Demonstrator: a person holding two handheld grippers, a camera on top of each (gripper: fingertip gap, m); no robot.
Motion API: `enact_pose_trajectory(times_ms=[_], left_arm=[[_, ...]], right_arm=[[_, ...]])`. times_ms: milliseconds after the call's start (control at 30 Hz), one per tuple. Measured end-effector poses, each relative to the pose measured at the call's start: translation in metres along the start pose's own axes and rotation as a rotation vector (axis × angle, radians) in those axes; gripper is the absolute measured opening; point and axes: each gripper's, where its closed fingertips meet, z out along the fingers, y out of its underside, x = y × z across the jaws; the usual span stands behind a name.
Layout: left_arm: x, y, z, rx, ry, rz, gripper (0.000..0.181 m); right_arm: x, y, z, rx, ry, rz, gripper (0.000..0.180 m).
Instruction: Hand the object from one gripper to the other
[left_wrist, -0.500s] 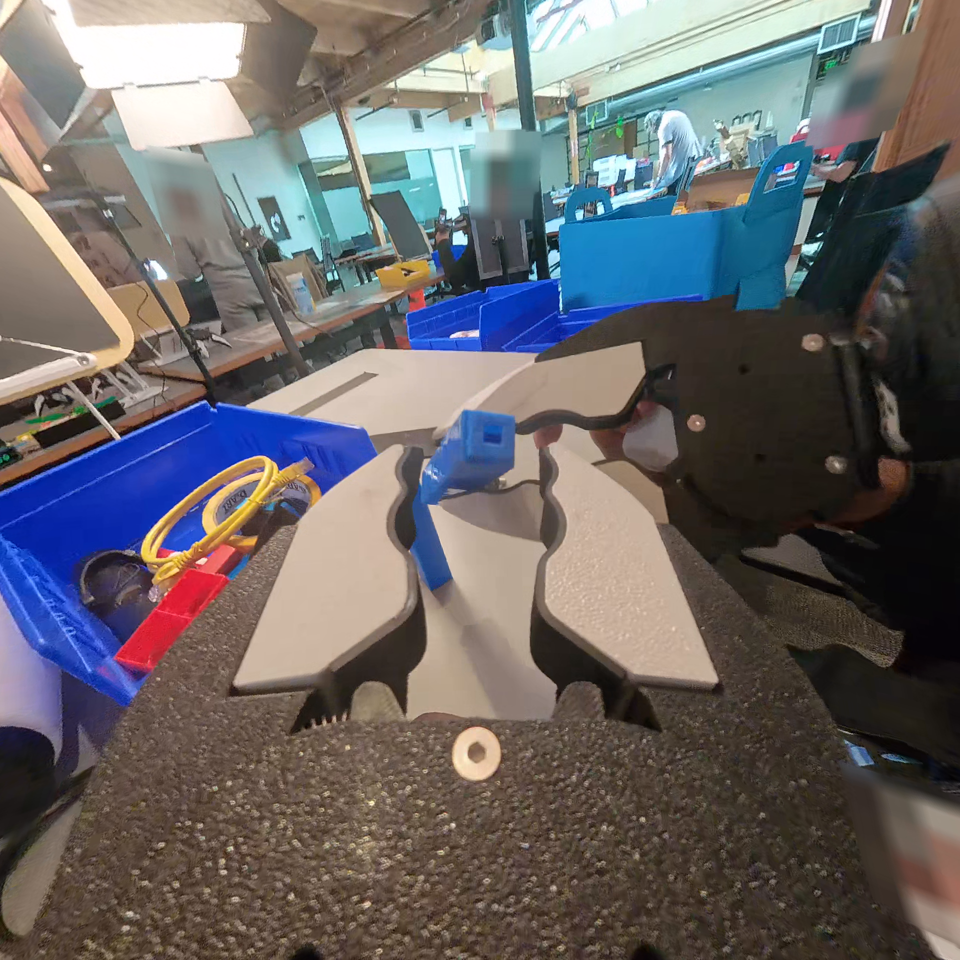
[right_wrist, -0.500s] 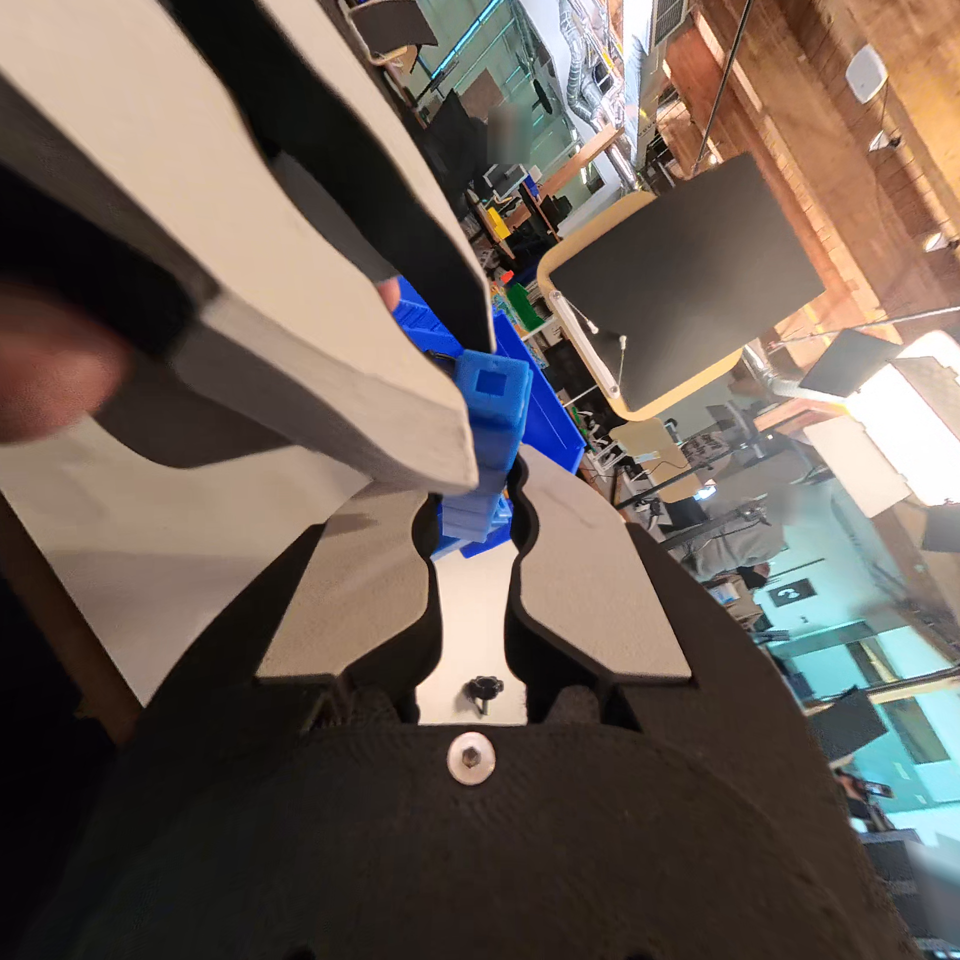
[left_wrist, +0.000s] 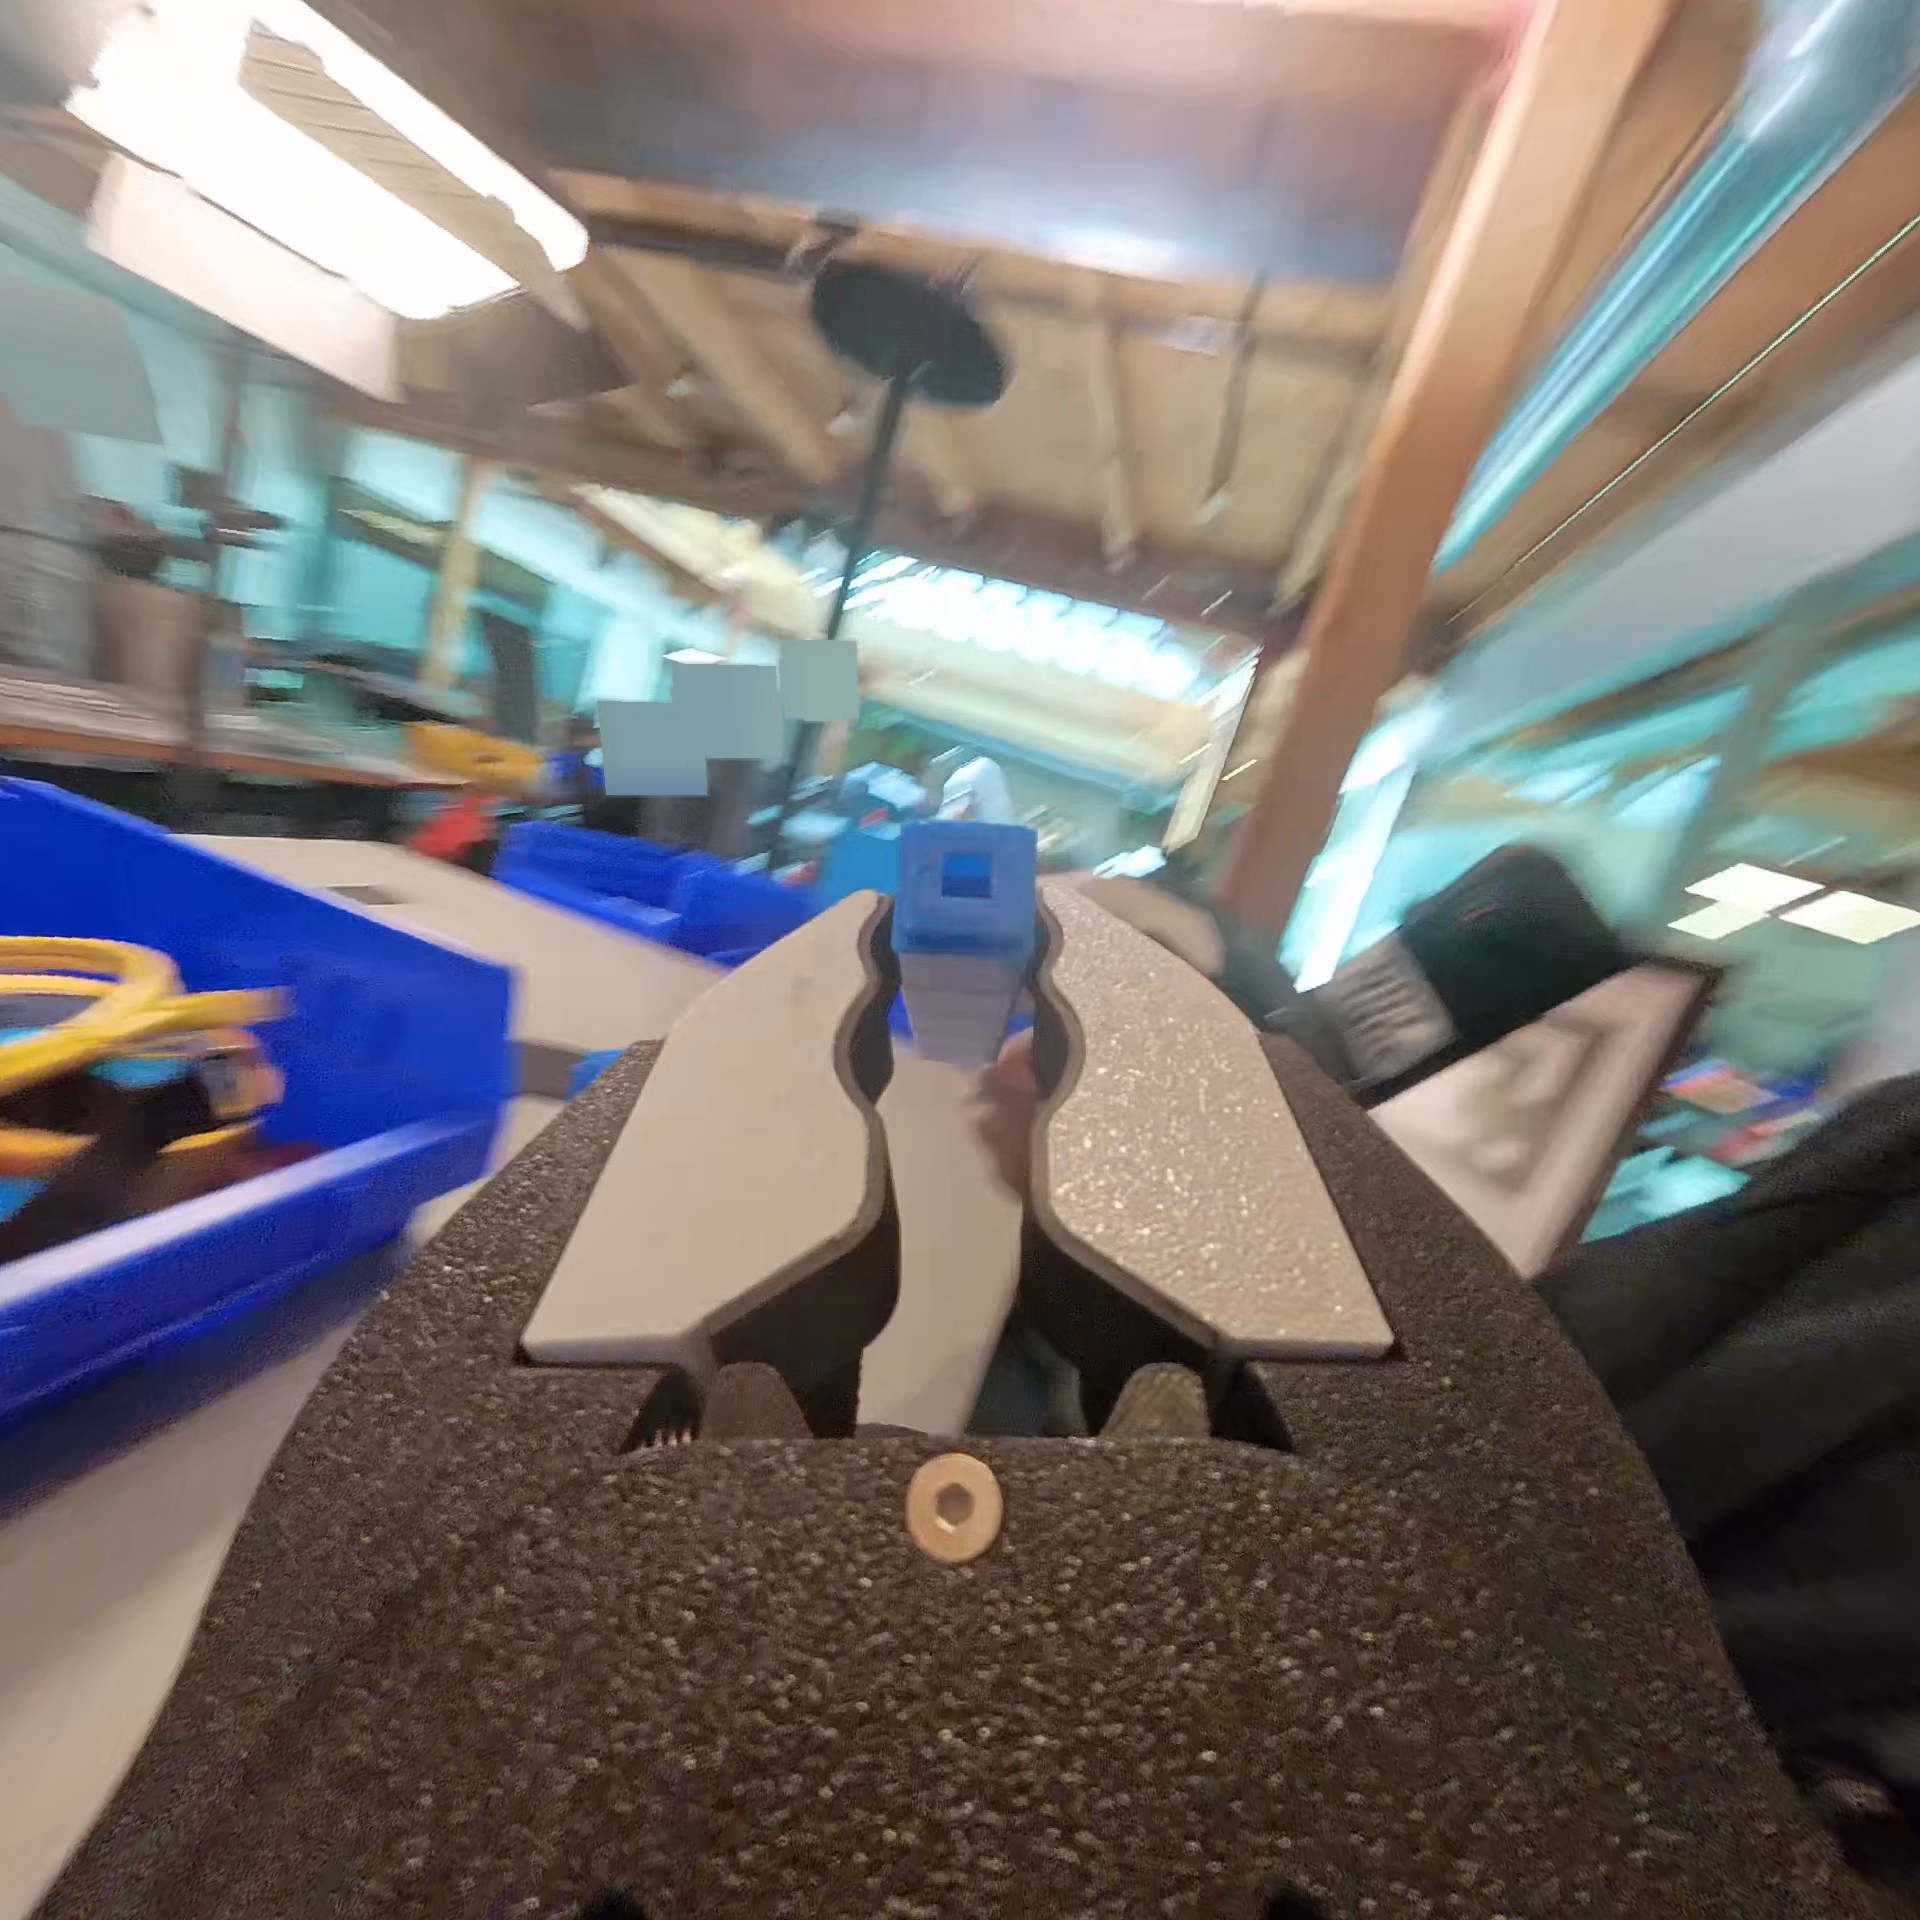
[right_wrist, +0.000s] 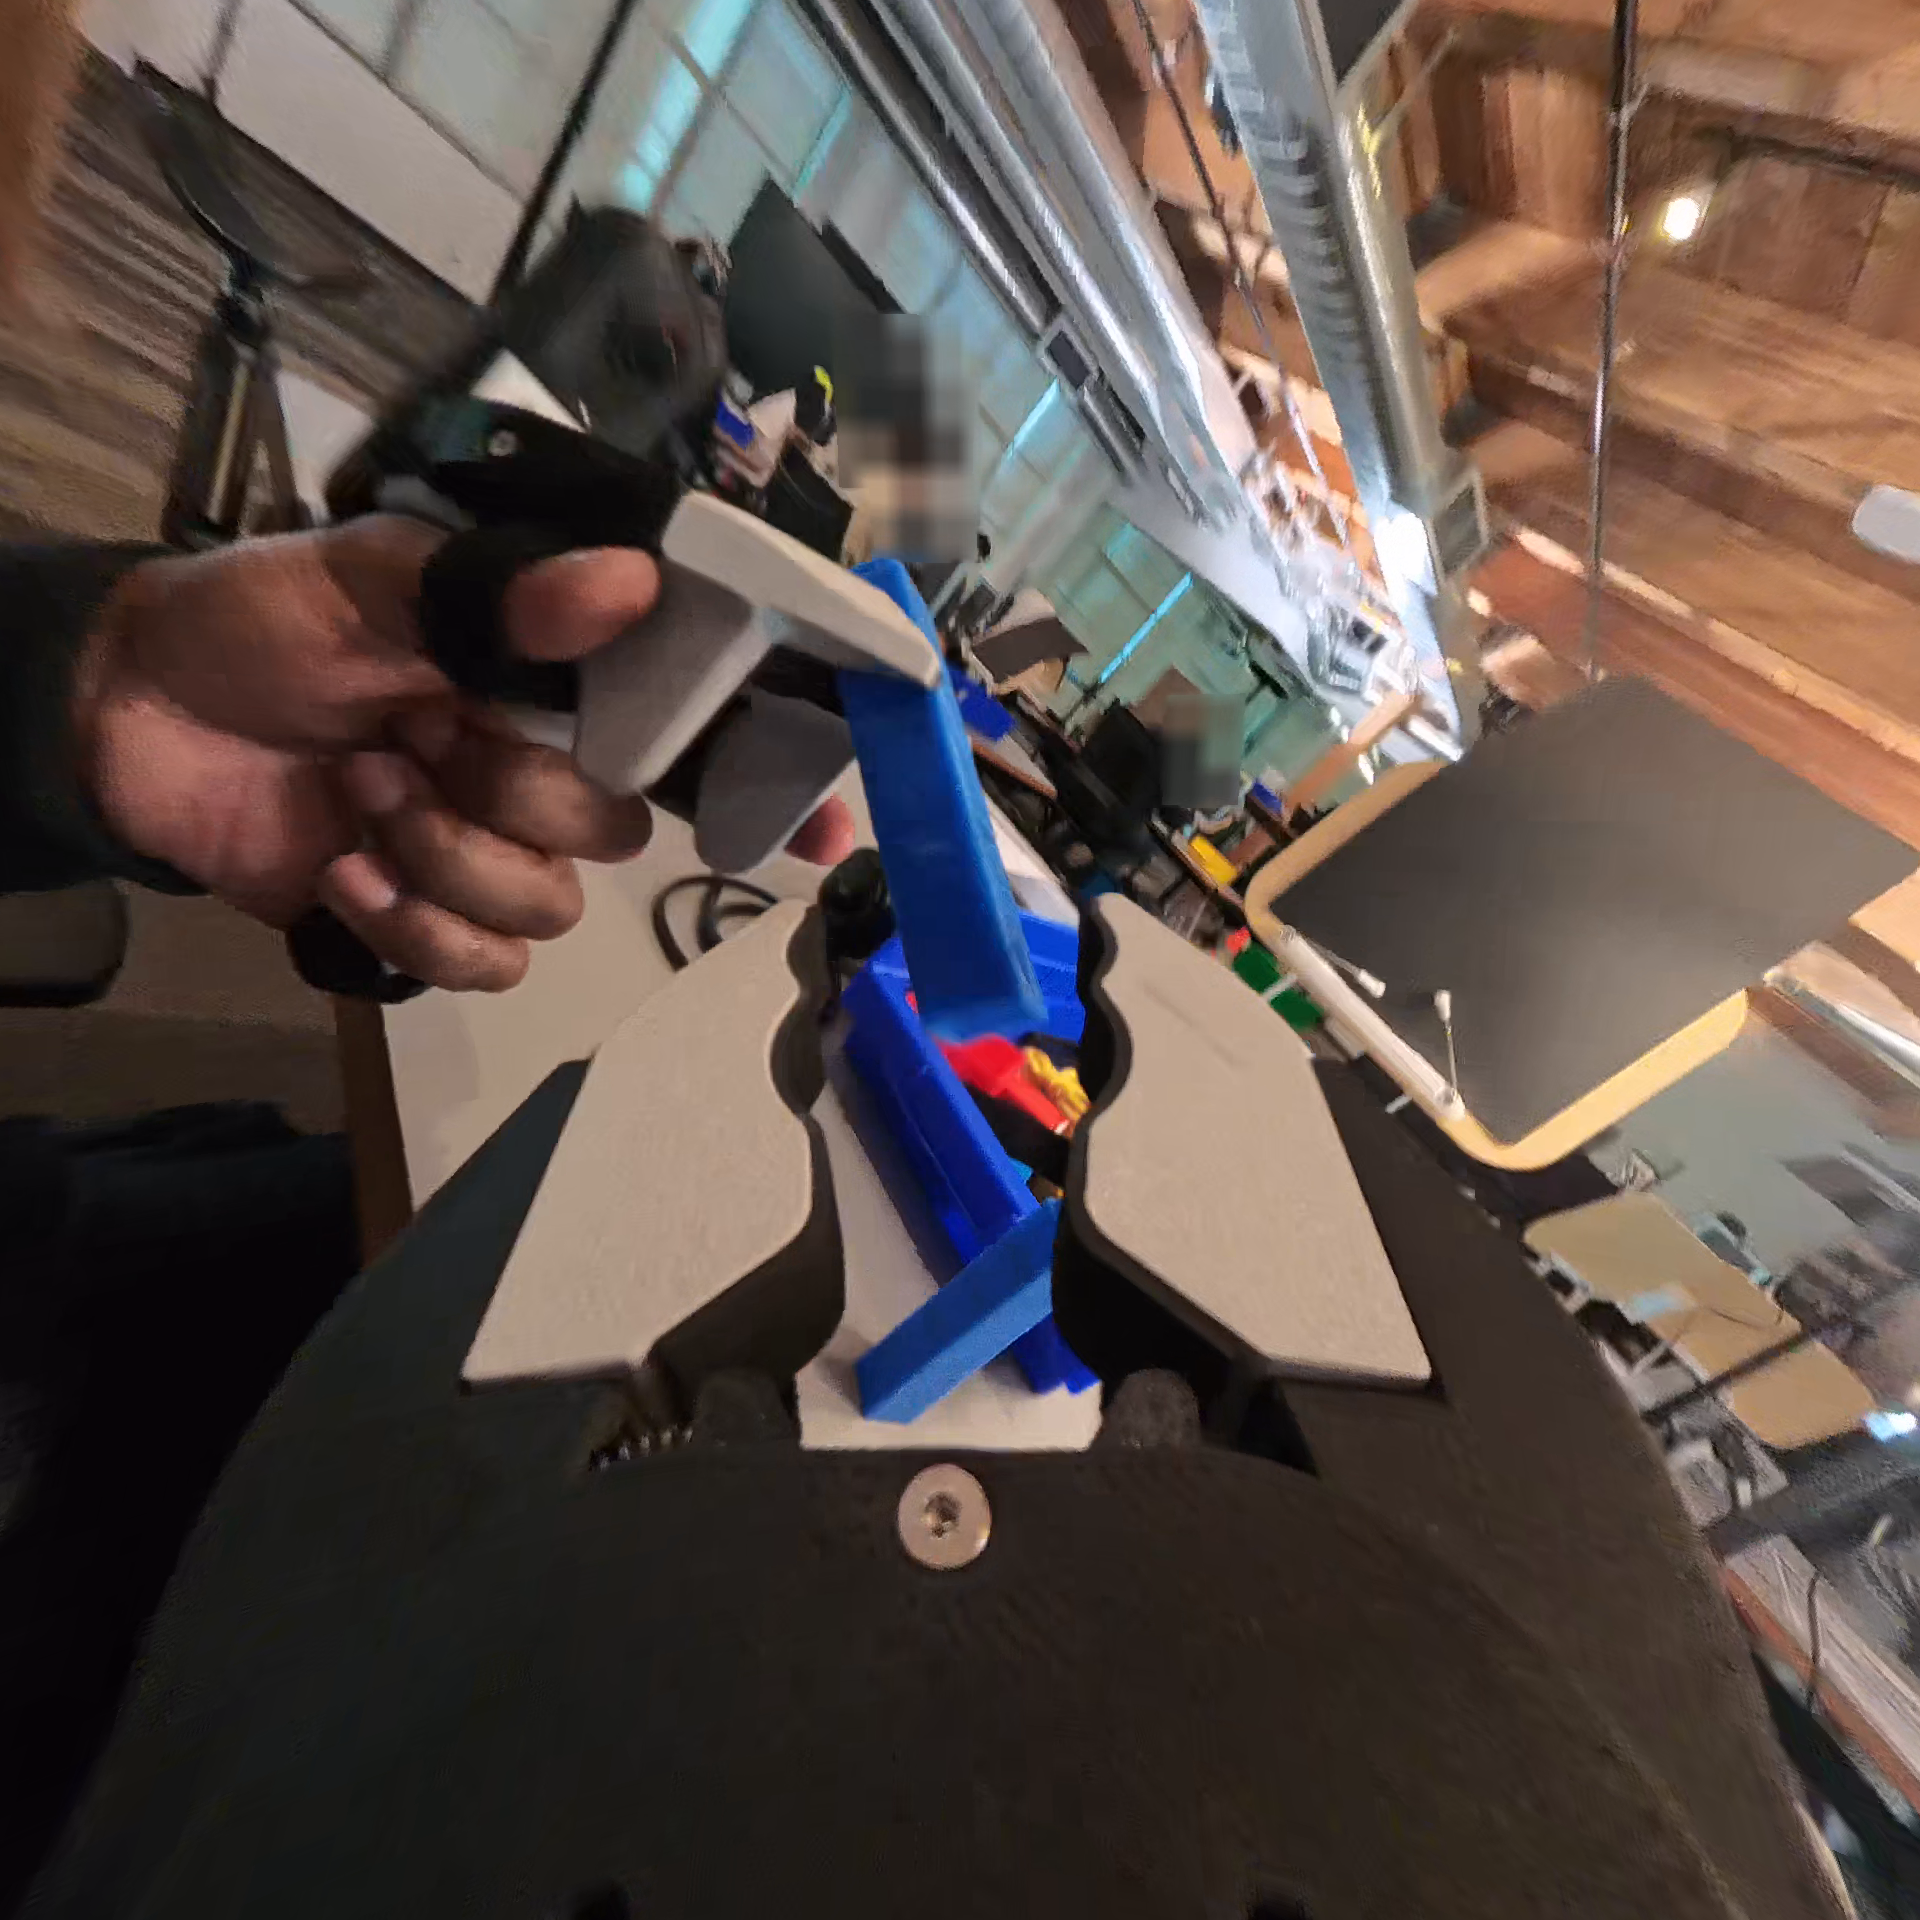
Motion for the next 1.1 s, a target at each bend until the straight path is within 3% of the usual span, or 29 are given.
enact_pose_trajectory(times_ms=[133, 267, 367, 433, 500, 600, 733, 933, 1100], left_arm=[[0.009, -0.019, -0.009, 0.156, 0.217, -0.311, 0.022], [0.018, 0.002, 0.002, 0.049, 0.278, -0.405, 0.022], [0.028, 0.018, 0.01, -0.032, 0.313, -0.442, 0.022], [0.03, 0.02, 0.012, -0.039, 0.322, -0.45, 0.022], [0.027, 0.024, 0.011, -0.071, 0.282, -0.352, 0.024], [0.018, 0.027, 0.006, -0.114, 0.191, -0.082, 0.055], [0.021, 0.036, -0.008, -0.202, 0.193, 0.25, 0.06], [0.043, 0.06, -0.011, -0.287, 0.299, 0.423, 0.055], [0.046, 0.066, -0.009, -0.3, 0.321, 0.441, 0.029]], right_arm=[[0.002, -0.009, -0.009, 0.081, 0.029, -0.12, 0.05], [-0.003, -0.012, -0.007, 0.095, 0.079, -0.245, 0.052], [-0.006, -0.014, -0.007, 0.109, 0.086, -0.285, 0.026], [-0.01, -0.012, -0.008, 0.101, 0.056, -0.291, 0.023], [-0.01, -0.009, -0.007, 0.073, 0.0, -0.22, 0.023], [-0.014, -0.008, -0.012, 0.071, -0.116, -0.079, 0.023], [-0.032, -0.005, -0.022, 0.05, -0.348, 0.099, 0.023], [-0.048, -0.007, -0.026, 0.054, -0.497, 0.246, 0.023], [-0.051, -0.004, -0.023, 0.038, -0.514, 0.28, 0.029]])
